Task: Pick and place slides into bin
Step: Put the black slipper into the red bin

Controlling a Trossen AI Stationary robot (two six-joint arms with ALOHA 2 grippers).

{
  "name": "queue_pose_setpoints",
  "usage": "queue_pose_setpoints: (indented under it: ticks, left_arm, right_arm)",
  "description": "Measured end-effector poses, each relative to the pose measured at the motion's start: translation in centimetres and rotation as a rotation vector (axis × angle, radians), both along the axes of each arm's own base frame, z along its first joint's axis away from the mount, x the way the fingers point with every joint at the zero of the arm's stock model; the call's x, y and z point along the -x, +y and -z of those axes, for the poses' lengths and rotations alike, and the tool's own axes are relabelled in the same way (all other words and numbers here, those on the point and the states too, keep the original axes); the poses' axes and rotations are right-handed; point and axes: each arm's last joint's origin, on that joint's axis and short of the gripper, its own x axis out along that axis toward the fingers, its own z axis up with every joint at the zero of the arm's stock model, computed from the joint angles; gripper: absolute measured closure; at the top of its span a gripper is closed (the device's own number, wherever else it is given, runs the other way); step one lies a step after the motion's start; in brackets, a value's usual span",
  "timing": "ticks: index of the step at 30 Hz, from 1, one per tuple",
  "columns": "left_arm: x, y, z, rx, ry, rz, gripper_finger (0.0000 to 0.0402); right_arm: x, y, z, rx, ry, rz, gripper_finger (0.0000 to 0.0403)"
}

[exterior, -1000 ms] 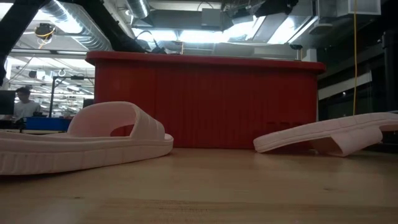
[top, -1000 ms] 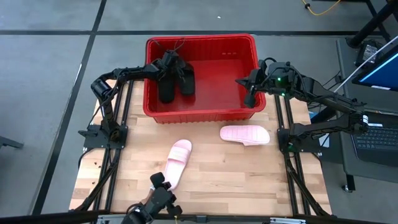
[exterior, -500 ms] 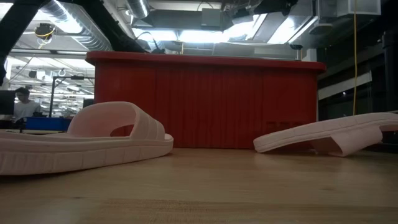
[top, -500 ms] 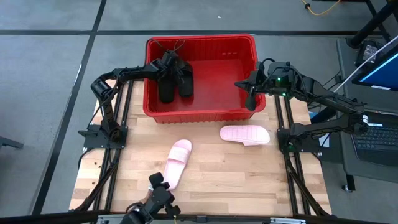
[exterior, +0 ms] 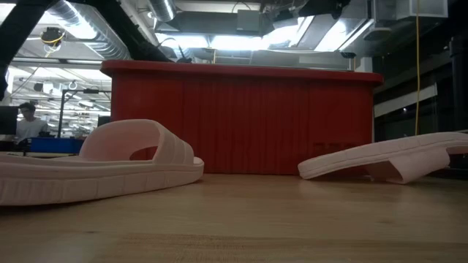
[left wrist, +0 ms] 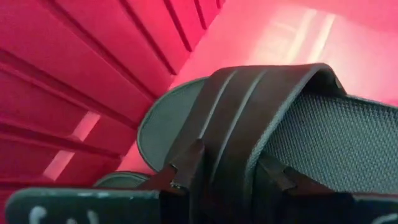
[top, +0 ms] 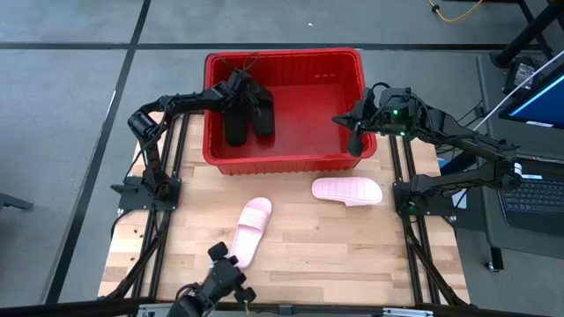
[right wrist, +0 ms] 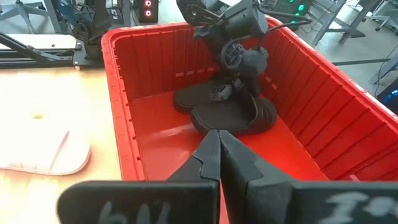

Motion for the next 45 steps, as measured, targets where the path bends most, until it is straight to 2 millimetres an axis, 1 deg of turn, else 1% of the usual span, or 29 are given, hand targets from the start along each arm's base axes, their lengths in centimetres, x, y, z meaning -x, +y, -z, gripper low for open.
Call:
queue_pose_setpoints:
  ticks: [7,16,20,26,33,36,41,45]
  left_arm:
    - [0.0,-0.1,-0.2,0.048,0.002,0.036,0.0315]
    - [0.2,-0.5,0.2,0.11,0.032,0.071,0.0315]
    - [0.1,-0.5,0.1,0.135,-0.001,0.045,0.0315]
    - [0.4,-0.6,0.3,0.221,-0.052,0.093,0.0315]
    - [0.5,-0.5,0.1,0.212,-0.039,0.095,0.0315]
    - [0.3,-0.2,-0.5,0.185,-0.031,0.086,0.0315]
    - [-0.2,0.2,-1.9,0.089,0.011,0.064,0.0315]
    - [-0.4,0.3,-2.2,0.054,0.038,0.057,0.0314]
  right_arm:
    - [0.0,0.1,0.0,-0.008,-0.003,-0.017,0.0398]
    - [-0.1,0.2,0.0,-0.027,-0.01,-0.061,0.0399]
    - [-0.1,0.2,0.0,-0.027,-0.01,-0.061,0.0398]
    - [-0.1,0.2,0.0,-0.027,-0.011,-0.063,0.0399]
    - [-0.1,0.2,0.0,-0.028,-0.011,-0.063,0.0398]
    - [-0.1,0.2,0.0,-0.028,-0.011,-0.063,0.0398]
    - [-0.1,0.2,0.0,-0.028,-0.01,-0.063,0.0398]
    - [-0.1,0.2,0.0,-0.028,-0.01,-0.063,0.0398]
